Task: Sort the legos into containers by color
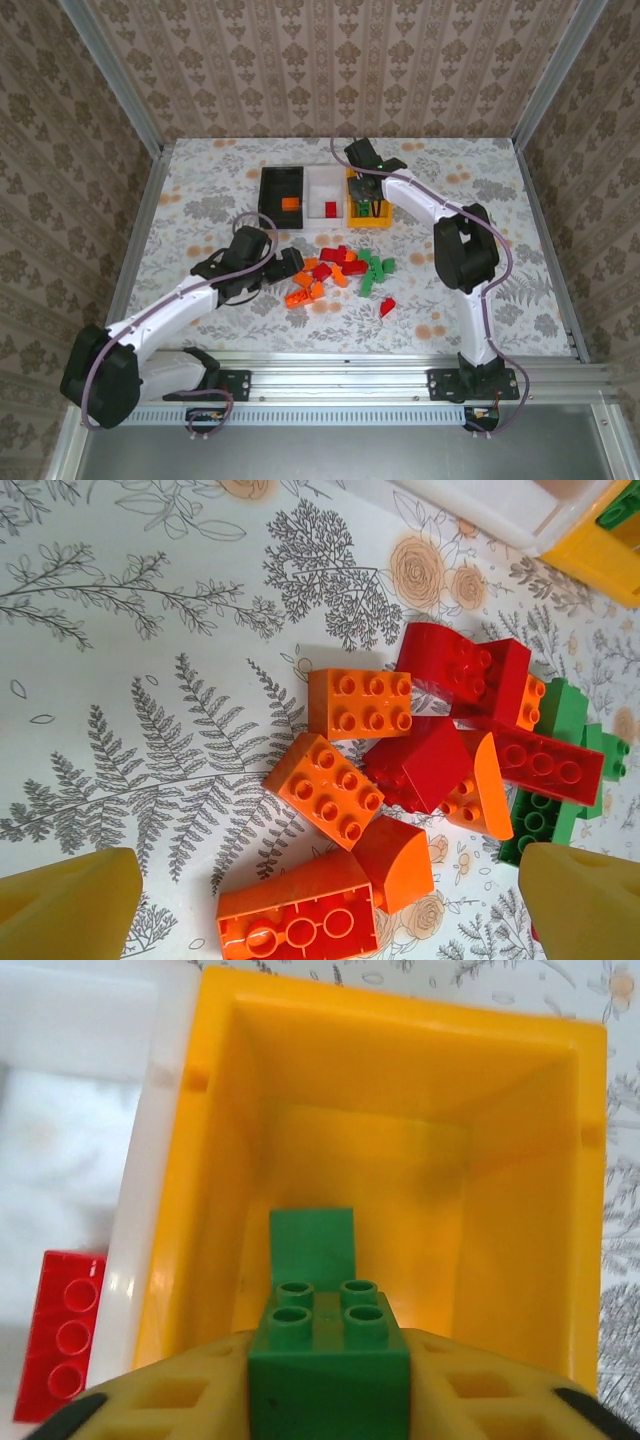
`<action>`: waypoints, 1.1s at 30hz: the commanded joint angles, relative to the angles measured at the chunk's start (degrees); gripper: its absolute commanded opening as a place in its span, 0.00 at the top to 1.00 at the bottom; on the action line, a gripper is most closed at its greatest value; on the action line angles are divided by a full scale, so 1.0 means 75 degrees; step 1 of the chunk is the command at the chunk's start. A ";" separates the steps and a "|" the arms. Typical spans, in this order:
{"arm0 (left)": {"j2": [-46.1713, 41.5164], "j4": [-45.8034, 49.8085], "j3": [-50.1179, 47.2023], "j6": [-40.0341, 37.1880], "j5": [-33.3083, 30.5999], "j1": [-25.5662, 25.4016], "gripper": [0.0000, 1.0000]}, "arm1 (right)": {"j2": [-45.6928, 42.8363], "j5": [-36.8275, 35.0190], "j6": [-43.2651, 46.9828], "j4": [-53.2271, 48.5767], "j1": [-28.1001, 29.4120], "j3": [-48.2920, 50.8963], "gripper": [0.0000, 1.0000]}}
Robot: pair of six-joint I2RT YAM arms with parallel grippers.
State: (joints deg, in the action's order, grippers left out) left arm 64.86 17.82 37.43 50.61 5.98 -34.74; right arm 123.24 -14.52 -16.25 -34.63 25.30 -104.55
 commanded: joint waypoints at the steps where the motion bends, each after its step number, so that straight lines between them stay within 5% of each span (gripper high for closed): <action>1: -0.0187 0.0203 -0.0165 0.0028 -0.0093 0.0107 0.01 | 0.0225 -0.0104 0.0232 -0.0433 -0.0065 -0.0352 0.51; 11: 0.0109 0.0914 0.0513 -0.0718 0.0061 0.0017 0.04 | -0.0731 0.0091 0.0245 -0.0532 -0.0092 -0.0290 0.41; 25: 0.1099 0.2833 0.1275 -0.1534 -0.1742 -0.2692 0.20 | -0.5591 0.1061 -0.1213 0.1415 0.0224 0.5841 0.41; 33: 0.1863 0.2657 0.1216 -0.2233 -0.1549 -0.3128 0.23 | -0.6565 0.1293 -0.1536 0.1547 0.0224 0.7197 0.41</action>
State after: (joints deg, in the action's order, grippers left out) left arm 76.40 35.09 45.30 37.98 -4.54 -57.43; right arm 75.61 -6.81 -24.97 -25.47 26.68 -51.40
